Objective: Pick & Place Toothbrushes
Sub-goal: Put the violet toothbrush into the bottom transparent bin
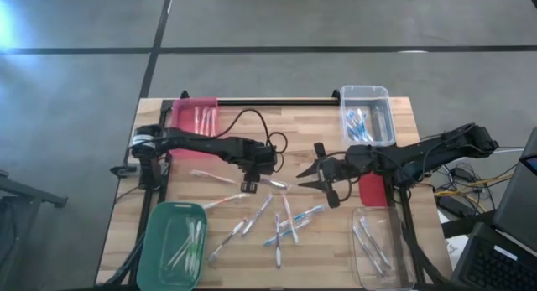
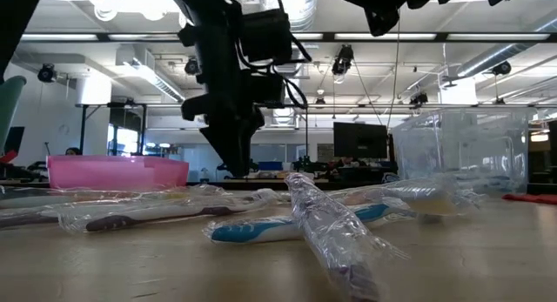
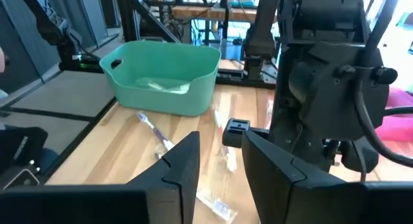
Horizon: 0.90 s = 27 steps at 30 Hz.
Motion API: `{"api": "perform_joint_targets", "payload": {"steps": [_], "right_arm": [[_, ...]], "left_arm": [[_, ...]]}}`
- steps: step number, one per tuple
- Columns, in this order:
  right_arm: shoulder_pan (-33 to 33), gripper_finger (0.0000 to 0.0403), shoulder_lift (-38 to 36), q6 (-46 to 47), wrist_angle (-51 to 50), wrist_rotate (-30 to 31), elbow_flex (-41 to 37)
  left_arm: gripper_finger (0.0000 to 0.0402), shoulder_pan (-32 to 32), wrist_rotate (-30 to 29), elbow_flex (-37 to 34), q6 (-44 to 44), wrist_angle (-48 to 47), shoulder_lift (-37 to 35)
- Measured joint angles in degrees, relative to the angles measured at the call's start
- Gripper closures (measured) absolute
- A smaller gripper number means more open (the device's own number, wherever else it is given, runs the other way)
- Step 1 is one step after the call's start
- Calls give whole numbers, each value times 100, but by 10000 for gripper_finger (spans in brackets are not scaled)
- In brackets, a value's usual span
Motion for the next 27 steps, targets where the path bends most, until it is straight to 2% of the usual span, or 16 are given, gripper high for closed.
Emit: {"api": "perform_joint_targets", "payload": {"steps": [15, 27], "right_arm": [[4, 273, 9, 21, 4, 2, -4], [13, 315, 4, 1, 5, 2, -4]], "left_arm": [[266, -37, 153, -72, -156, 462, 281], [266, -37, 334, -151, -171, 560, 607]]}}
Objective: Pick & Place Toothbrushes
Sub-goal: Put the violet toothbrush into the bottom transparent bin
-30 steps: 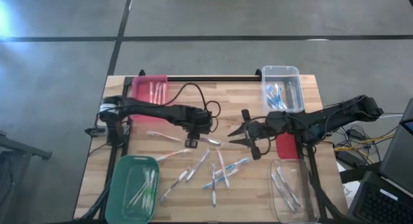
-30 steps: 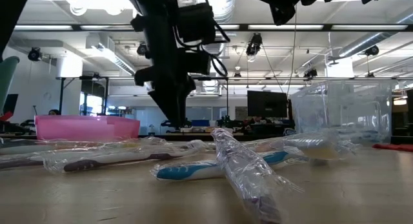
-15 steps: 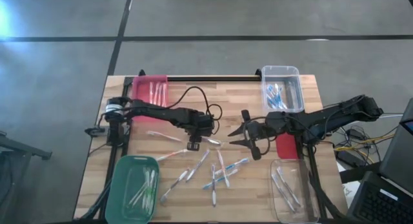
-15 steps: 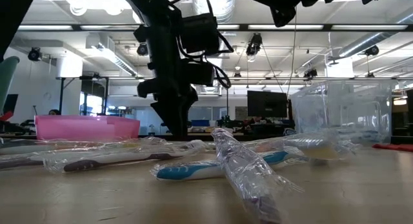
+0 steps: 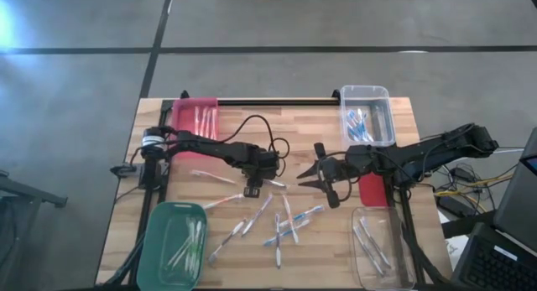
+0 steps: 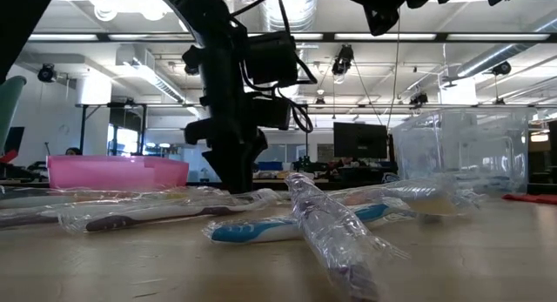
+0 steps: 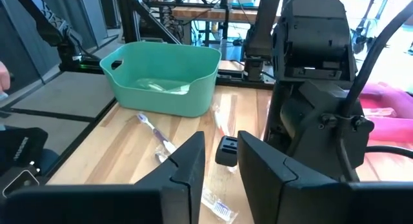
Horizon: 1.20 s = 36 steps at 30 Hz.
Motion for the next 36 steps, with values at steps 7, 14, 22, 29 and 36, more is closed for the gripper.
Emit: {"api": "perform_joint_targets", "payload": {"steps": [7, 14, 22, 29, 36], "right_arm": [[0, 340, 0, -1, -2, 0, 0], [0, 357, 0, 4, 0, 0, 0], [0, 370, 0, 4, -2, 2, 0], [0, 374, 2, 20, -100, 2, 0], [-2, 375, -16, 20, -236, 4, 0]], "left_arm": [[294, -4, -14, 2, 8, -7, -62], [346, -3, -34, 81, 13, -132, -76], [382, 0, -715, 547, -99, -1716, -314], [375, -123, -1428, 1288, -670, -3344, -541], [385, -739, -2120, 1544, -807, -3910, -1045]]}}
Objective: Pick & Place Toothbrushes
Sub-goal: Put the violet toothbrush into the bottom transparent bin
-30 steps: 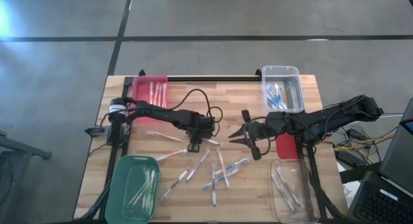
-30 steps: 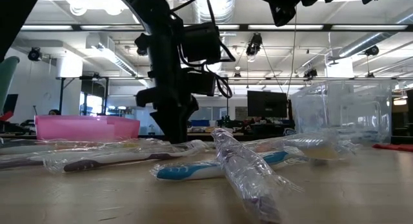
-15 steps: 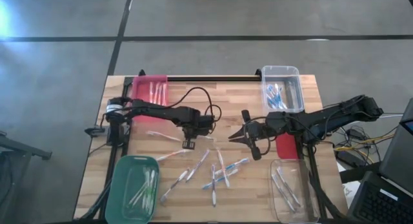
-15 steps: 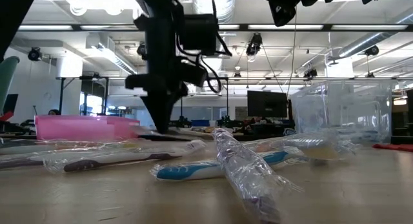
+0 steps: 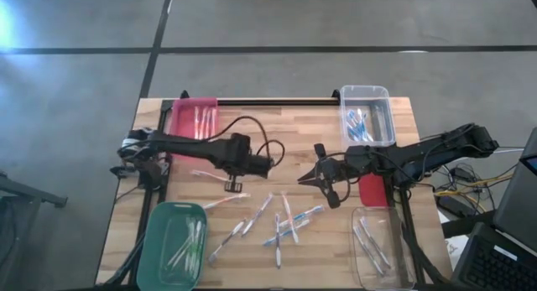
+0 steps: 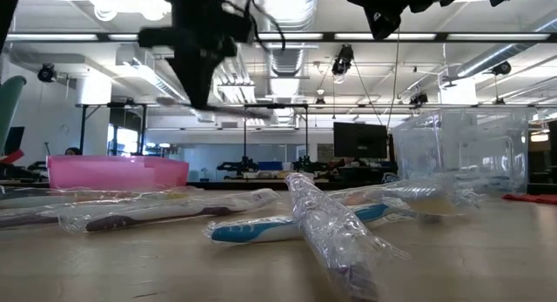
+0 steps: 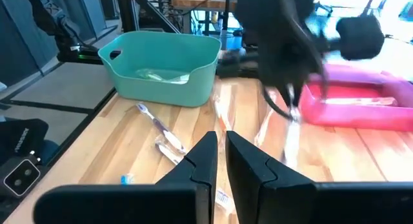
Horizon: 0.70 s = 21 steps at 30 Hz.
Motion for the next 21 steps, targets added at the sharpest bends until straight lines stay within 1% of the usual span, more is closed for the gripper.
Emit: {"api": "perform_joint_targets", "payload": {"steps": [2, 6, 9, 12, 14, 18, 21], "right_arm": [[0, 373, -1, -2, -11, 2, 0], [0, 369, -4, -2, -22, 13, 0], [0, 372, -6, 0, -20, 12, 0], [0, 377, -8, 0, -20, 11, 0], [0, 382, -8, 5, -20, 11, 0], [0, 390, -8, 173, -20, 11, 0], [0, 394, -8, 268, -18, 11, 0]], "left_arm": [[385, -243, -216, -24, -5, 40, -184], [386, -758, -832, -45, 143, 109, -452], [386, -1108, -1234, -47, 739, 405, -535], [387, -1396, -1696, -49, 1739, 840, -532], [387, -1528, -2140, -49, 2609, 1091, -513], [387, -1678, -3413, -51, 4331, 1628, -505], [387, -1675, -4257, -51, 5314, 2241, -505]]}}
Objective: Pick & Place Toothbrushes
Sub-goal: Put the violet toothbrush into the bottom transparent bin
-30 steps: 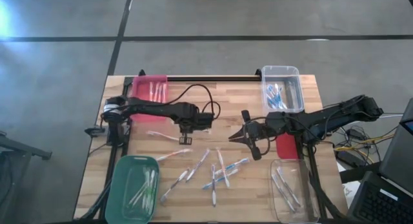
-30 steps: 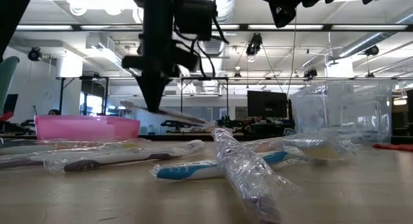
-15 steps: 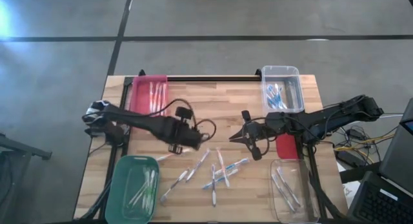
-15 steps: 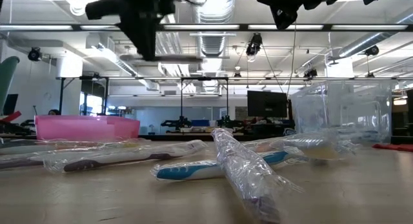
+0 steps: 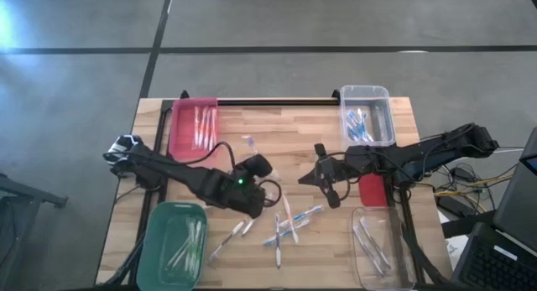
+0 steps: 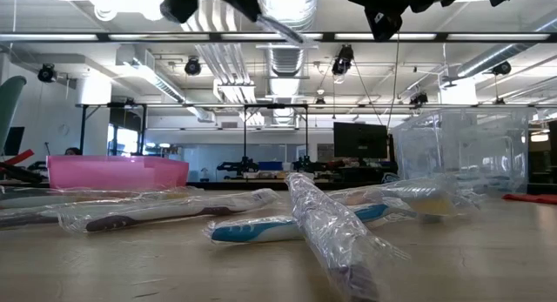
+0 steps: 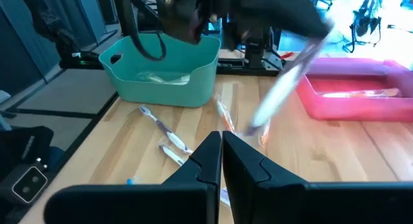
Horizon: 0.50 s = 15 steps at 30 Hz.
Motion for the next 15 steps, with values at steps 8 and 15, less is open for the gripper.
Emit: {"api": "perform_joint_targets", "payload": {"steps": [8, 15], "right_arm": [[-2, 394, 33, 31, 51, 0, 0], [-1, 394, 142, 46, 564, 0, -2]], "left_arm": [[387, 31, -602, -2, 3259, 1705, 2], [387, 31, -202, -2, 5078, 1935, 7]]}}
